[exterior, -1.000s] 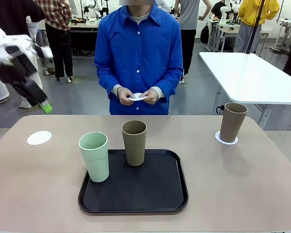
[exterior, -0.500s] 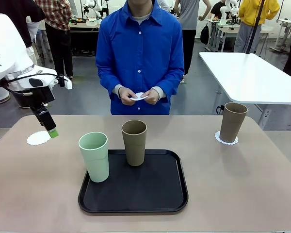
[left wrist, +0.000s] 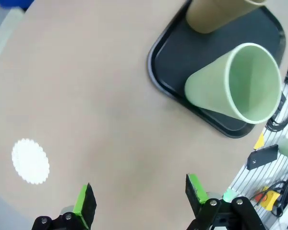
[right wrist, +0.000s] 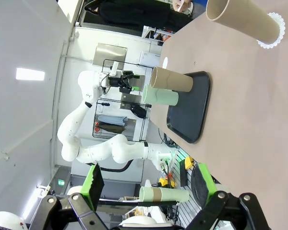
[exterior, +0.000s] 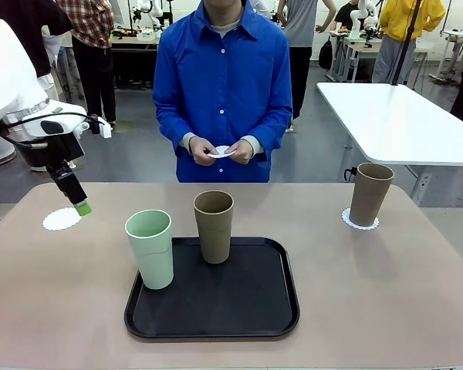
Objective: Place coasters on the table and set cups on them.
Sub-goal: Take one Reusable plastic cup from the Flat Tray and place it on a coaster set by the human.
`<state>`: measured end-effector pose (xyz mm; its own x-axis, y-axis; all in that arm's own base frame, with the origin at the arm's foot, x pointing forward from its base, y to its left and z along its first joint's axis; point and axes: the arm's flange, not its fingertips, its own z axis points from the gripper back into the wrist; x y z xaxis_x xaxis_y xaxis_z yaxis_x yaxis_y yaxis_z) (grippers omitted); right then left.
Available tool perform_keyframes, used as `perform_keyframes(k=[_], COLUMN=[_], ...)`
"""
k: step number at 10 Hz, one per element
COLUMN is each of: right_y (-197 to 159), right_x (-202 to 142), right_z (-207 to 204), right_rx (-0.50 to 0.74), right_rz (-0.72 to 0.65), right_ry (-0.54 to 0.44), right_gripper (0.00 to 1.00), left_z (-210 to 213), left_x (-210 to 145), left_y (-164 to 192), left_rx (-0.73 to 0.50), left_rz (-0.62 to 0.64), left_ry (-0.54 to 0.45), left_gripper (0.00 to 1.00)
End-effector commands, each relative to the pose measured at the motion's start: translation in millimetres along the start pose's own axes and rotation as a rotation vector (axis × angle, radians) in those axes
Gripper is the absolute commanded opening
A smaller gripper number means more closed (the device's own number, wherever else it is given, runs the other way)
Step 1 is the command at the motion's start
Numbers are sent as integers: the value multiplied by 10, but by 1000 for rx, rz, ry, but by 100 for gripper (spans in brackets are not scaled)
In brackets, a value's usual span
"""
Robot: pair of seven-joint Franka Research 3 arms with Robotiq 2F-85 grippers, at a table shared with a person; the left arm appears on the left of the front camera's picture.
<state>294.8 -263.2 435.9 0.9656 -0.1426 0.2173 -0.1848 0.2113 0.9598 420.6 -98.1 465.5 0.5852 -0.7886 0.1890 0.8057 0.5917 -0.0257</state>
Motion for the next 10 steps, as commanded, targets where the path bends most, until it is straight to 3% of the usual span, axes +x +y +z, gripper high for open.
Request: perform_keyframes(k=[1,4,7,10], right_y=[9,9,9,9], right_x=[-16,-16,-16,-16], right_z=[-7,-7,-7,-7], right_rx=[4,4,4,4], right_rz=[-10,-10,-10,-10], right_ry=[6,6,6,6], right_gripper=[100,100,100,100], left_z=[-28,-127,-473,-877], left_x=[-254,-486,-696,-712], left_y=[-72,174,562,701], left_rx=[-134,-298,-483,-596], left_rz=[-302,-427,-394,-429], left_ry=[-226,-531,-795,-805], left_gripper=[100,100,100,100])
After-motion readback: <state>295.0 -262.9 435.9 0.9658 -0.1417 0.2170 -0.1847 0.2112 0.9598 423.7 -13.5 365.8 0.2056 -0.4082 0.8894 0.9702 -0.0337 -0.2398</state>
